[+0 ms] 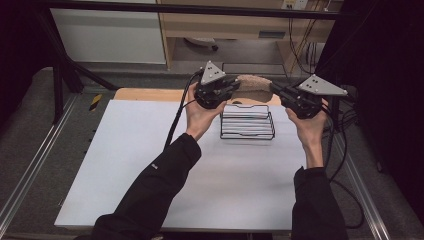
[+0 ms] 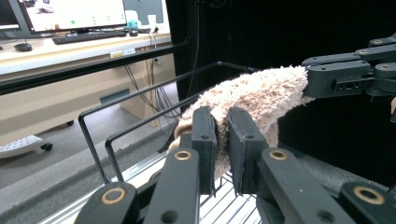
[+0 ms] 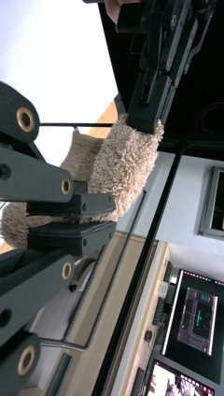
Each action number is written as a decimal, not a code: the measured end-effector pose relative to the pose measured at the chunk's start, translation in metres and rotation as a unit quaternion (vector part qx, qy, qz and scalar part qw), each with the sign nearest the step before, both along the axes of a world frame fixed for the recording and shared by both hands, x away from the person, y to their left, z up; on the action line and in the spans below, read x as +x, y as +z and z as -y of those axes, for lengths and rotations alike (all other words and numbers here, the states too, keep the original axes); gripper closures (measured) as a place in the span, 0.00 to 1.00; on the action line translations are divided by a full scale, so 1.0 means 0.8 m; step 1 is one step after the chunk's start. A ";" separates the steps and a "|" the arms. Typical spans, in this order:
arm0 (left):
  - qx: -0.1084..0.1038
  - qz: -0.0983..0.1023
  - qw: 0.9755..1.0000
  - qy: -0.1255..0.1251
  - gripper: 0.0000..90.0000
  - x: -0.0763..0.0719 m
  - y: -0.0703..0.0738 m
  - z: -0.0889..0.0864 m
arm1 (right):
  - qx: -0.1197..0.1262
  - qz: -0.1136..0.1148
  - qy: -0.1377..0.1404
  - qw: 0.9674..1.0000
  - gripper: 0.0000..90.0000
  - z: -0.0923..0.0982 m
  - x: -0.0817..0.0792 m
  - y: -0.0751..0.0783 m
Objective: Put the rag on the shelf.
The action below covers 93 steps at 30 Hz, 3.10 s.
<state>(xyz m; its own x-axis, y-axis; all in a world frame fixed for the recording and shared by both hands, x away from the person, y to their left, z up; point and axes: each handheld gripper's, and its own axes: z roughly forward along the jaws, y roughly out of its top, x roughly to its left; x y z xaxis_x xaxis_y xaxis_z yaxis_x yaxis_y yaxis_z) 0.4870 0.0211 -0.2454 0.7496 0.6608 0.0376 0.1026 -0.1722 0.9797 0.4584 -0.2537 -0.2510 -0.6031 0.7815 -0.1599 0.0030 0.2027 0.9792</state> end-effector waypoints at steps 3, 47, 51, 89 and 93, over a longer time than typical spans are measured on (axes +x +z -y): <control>0.005 -0.015 1.000 -0.002 0.86 -0.002 0.003 -0.004 | -0.001 -0.003 0.002 1.000 0.95 0.000 -0.001 -0.005; 0.083 -0.075 0.994 -0.017 1.00 0.016 -0.020 0.020 | 0.031 -0.102 -0.025 0.994 1.00 0.003 0.006 -0.035; 0.078 -0.073 0.994 -0.013 1.00 0.021 -0.025 0.020 | 0.031 -0.104 -0.041 0.993 1.00 -0.001 0.013 -0.044; 0.061 -0.089 0.994 0.009 0.46 -0.027 -0.028 -0.078 | 0.047 -0.109 -0.041 0.992 0.33 0.000 -0.027 -0.014; 0.068 -0.100 0.993 0.006 0.40 -0.034 -0.041 -0.093 | 0.044 -0.119 -0.039 0.991 0.23 -0.001 -0.030 -0.021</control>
